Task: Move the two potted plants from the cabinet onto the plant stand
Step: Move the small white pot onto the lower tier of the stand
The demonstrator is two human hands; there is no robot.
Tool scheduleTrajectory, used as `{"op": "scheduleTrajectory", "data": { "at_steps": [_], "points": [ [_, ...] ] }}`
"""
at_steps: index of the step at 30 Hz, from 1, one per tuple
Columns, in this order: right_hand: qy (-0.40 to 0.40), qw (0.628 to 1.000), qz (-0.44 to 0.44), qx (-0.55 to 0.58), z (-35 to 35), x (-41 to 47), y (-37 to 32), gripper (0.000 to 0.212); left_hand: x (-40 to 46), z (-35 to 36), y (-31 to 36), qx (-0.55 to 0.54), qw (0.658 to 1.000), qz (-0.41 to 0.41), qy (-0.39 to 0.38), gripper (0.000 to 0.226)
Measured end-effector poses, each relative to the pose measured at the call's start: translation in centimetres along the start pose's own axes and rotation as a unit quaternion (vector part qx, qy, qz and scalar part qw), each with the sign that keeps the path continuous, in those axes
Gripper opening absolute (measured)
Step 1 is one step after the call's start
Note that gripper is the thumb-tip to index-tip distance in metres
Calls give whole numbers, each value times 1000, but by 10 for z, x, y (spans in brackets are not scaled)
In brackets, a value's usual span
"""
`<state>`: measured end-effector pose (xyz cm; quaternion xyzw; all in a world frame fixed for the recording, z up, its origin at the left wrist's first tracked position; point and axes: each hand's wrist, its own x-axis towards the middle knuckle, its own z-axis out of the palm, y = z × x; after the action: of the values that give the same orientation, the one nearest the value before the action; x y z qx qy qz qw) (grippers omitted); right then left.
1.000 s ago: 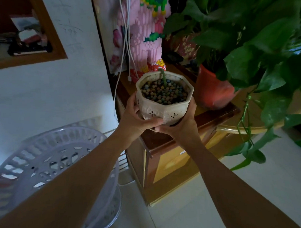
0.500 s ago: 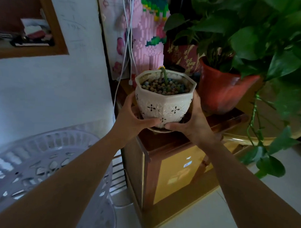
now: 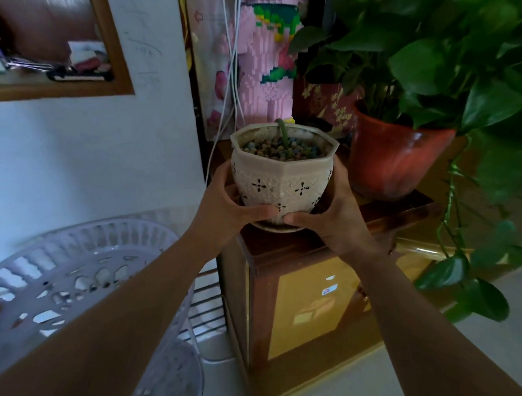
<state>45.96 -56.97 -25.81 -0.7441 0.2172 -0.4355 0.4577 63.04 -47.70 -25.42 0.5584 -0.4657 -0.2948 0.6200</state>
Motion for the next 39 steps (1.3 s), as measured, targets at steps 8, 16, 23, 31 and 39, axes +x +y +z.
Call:
{"op": "scheduleTrajectory", "data": {
  "at_steps": [8, 16, 23, 31, 39],
  "points": [
    [-60, 997, 8, 52, 19, 7, -47, 108, -31, -25, 52, 31, 996, -34, 76, 99],
    [-154, 980, 25, 124, 55, 21, -126, 110, -80, -59, 140, 51, 980, -64, 179, 104],
    [-228, 956, 31, 181, 80, 1, -171, 117, -137, -74, 180, 34, 965, -80, 248, 96],
    [-281, 936, 42, 209, 80, -62, -200, 115, -217, -61, 196, 70, 949, -91, 295, 115],
    [-321, 926, 72, 183, 57, -152, -184, 111, -314, -5, 175, 51, 931, -120, 341, 107]
  ]
}}
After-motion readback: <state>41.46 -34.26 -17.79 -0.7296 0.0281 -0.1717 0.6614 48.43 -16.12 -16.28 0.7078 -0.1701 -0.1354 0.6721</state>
